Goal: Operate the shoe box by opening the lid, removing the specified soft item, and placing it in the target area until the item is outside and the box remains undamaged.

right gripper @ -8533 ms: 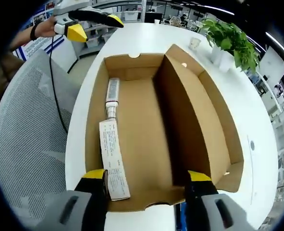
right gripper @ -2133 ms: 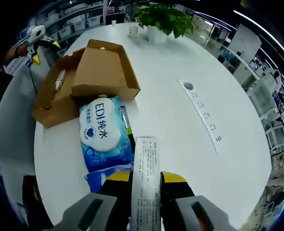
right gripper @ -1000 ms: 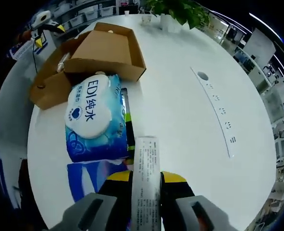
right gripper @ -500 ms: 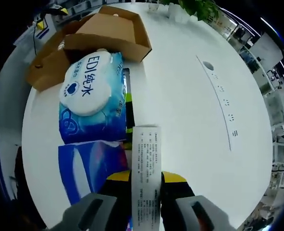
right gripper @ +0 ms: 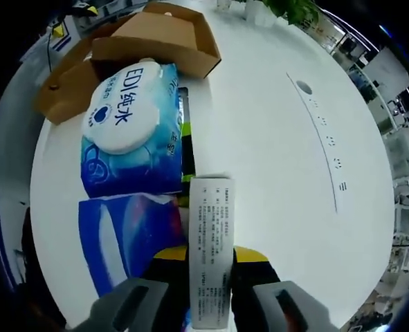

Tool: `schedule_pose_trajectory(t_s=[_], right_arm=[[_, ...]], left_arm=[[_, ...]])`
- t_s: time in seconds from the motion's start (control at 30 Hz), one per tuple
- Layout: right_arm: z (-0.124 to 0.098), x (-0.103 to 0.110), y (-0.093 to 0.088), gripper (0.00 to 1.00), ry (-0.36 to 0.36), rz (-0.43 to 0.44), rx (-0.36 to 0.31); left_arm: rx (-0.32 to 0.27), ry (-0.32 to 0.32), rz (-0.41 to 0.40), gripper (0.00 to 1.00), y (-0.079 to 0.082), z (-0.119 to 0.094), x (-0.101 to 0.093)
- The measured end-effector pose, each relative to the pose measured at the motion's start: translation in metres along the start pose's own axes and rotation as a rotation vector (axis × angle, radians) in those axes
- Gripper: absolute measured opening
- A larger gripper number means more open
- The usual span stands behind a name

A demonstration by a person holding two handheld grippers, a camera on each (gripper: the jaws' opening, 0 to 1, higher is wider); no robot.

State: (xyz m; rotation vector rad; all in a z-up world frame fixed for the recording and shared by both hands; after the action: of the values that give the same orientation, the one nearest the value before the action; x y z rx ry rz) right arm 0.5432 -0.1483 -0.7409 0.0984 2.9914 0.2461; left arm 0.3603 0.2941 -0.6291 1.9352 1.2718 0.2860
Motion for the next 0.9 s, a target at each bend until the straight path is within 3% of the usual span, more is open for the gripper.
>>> schedule_pose_trajectory(t_s=[0.47, 0.9], right_arm=[[-0.002, 0.006, -0.013, 0.18, 0.049, -0.133, 0.047], [-0.004, -0.005, -0.012, 0.26, 0.014, -0.096, 0.037]], left_arm=[[0.002, -0.013, 0.006, 0.57, 0.0, 0.006, -0.002], [0.004, -0.006, 0.008, 0.57, -0.001, 0.002, 0.001]])
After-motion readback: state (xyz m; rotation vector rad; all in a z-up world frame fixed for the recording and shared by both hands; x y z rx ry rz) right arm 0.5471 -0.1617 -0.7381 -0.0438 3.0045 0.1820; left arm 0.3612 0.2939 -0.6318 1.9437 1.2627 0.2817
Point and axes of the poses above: the point that each gripper's makers call its tool centre point, and the gripper's own axes: z roughly forward along the fingers, x roughly to its left, y roughly out of its top, the point moved 3 cm from there along -z, roughly backward along the fingers, and after that the axes turned 11 degrees about -z, right-handed, at the moved point
